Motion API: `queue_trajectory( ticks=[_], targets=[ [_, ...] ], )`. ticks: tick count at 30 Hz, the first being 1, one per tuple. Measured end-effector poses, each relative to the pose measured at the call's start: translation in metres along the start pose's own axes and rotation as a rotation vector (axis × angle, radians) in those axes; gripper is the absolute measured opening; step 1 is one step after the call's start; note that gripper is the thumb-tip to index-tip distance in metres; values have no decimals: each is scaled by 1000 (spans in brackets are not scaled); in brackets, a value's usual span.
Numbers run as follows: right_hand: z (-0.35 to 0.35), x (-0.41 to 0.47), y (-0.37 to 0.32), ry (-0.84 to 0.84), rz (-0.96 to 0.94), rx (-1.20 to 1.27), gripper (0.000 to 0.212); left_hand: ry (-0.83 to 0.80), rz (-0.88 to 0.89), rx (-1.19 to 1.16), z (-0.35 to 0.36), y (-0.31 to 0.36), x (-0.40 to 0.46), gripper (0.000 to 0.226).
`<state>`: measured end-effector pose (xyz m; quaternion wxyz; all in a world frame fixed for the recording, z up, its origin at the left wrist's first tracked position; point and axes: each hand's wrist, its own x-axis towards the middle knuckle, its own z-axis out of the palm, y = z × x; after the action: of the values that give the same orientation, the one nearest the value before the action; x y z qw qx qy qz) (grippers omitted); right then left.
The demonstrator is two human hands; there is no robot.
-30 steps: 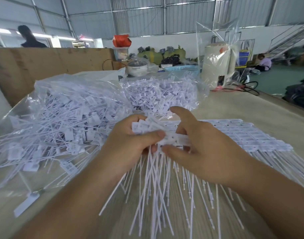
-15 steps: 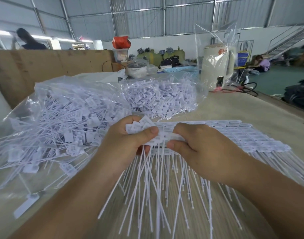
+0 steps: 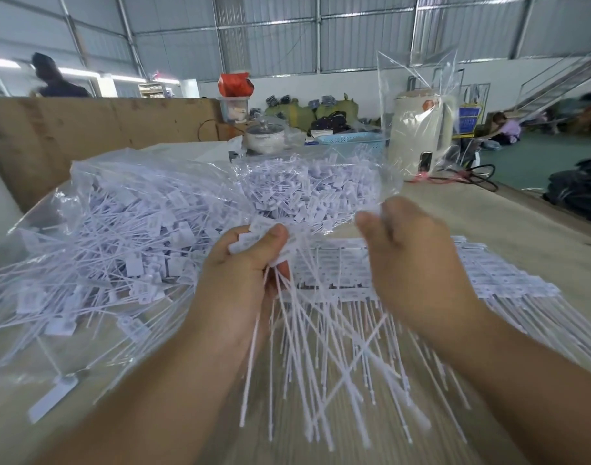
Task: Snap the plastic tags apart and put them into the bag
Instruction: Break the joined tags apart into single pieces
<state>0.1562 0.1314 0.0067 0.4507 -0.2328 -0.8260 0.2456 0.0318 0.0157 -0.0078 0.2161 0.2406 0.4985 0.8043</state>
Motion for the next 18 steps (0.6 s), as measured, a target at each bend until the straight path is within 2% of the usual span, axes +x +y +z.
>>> queue_trajectory(
  ticks=[2,3,6,7,8,12,14,18],
  targets=[
    [-10,6,6,32,-36,-15,37,32,-7,20,-7,4,6,5],
    [-12,6,9,-17,-52,6,36,38,0,44,-9,5,8,7],
    [-8,-4,8,-316,-135,101,15,-49,26,172,-9,4,6,5],
    [-4,-8,7,-404,-183,78,13,-106,40,229,-8,3,4,8],
    [-1,-10,7,-460,-228,48,21,-154,61,284,-6,2,1,11],
    [4,-11,9,-493,-248,35,46,-218,129,366,0,2,-4,9],
    [5,-12,8,-504,-250,35,47,-222,121,359,1,3,-4,13],
    [5,-12,7,-540,-265,67,41,-284,97,333,3,4,-5,34]
  ],
)
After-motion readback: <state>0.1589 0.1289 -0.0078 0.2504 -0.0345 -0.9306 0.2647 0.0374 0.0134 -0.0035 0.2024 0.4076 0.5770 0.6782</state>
